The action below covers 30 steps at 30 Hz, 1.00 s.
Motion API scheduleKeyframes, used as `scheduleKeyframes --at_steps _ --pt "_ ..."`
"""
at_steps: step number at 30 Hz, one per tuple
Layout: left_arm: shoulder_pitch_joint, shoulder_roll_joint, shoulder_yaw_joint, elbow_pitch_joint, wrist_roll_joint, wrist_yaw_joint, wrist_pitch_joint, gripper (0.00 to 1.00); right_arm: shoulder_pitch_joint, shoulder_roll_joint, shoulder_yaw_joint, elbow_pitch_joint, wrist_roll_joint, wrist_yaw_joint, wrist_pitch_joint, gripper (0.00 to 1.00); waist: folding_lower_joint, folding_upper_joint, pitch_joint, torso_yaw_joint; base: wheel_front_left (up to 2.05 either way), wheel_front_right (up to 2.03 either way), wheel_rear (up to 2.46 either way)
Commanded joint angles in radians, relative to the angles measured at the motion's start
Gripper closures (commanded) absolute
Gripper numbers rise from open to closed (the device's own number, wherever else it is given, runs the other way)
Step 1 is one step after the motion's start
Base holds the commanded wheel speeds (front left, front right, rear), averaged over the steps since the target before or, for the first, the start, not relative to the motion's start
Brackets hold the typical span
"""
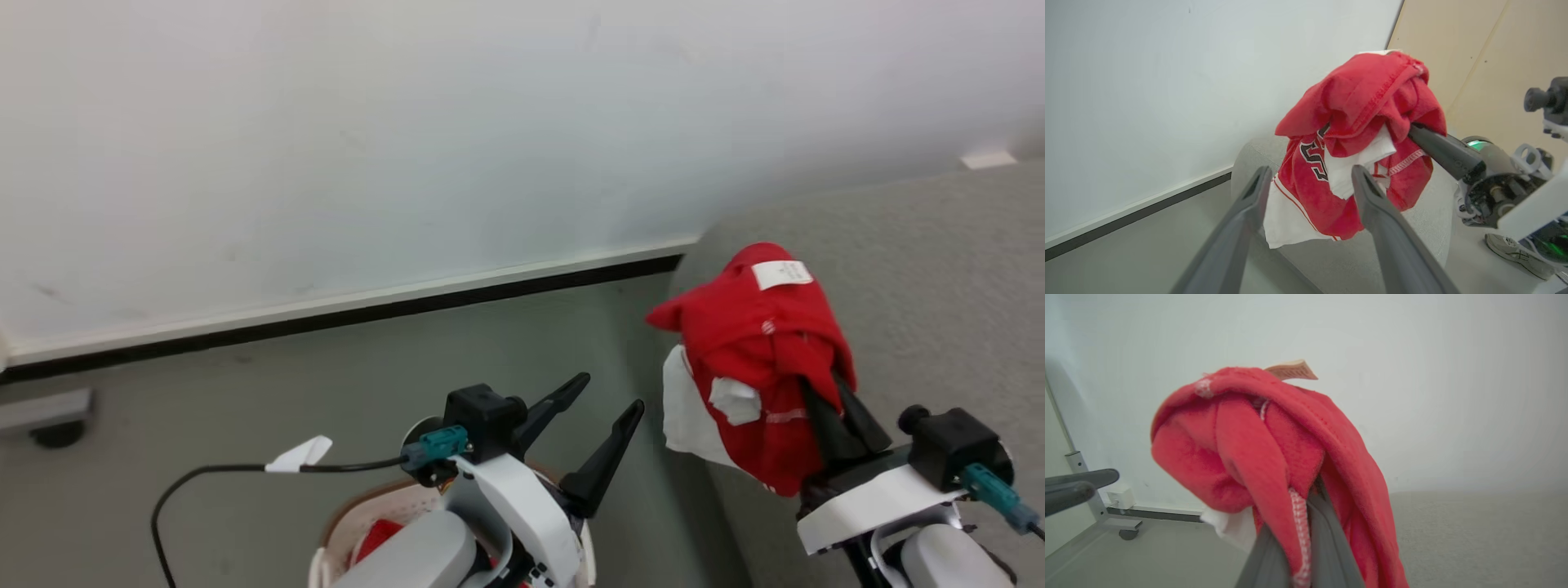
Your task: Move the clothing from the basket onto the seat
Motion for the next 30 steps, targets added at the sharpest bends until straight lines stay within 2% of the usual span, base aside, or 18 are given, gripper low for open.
scheduleKeyframes --at_steps 1,7,16,23,30 --pt "0.001 0.007 0.000 -0.006 0.007 -0.001 -0.009 0.00 0.007 -0.008 -0.015 -0.012 -0.013 -0.002 -0.001 1.00 -0.0001 -0.0001 0.018 -0.064 0.00 0.00 0.00" --pt "-0.017 0.015 -0.007 -0.011 0.020 -0.004 -0.019 0.00 0.026 -0.013 -0.085 -0.048 -0.022 -0.002 -0.001 1.00 -0.0001 -0.0001 0.041 -0.156 0.00 0.00 0.00" --pt "-0.028 0.021 -0.016 -0.002 0.040 -0.003 -0.037 0.00 0.060 0.006 -0.133 -0.095 -0.041 -0.002 -0.001 1.00 -0.0001 -0.0001 0.062 -0.241 0.00 0.00 0.00" --pt "-0.037 0.020 -0.025 -0.007 0.064 -0.010 -0.055 0.00 0.058 0.011 -0.143 -0.099 -0.047 -0.002 -0.001 1.00 -0.0001 -0.0001 0.073 -0.256 0.00 0.00 0.00" --pt "-0.054 0.026 -0.039 -0.022 0.085 -0.007 -0.061 0.00 0.006 0.012 -0.167 -0.082 -0.043 -0.002 -0.001 1.00 -0.0001 -0.0001 0.120 -0.222 0.00 0.00 0.00"
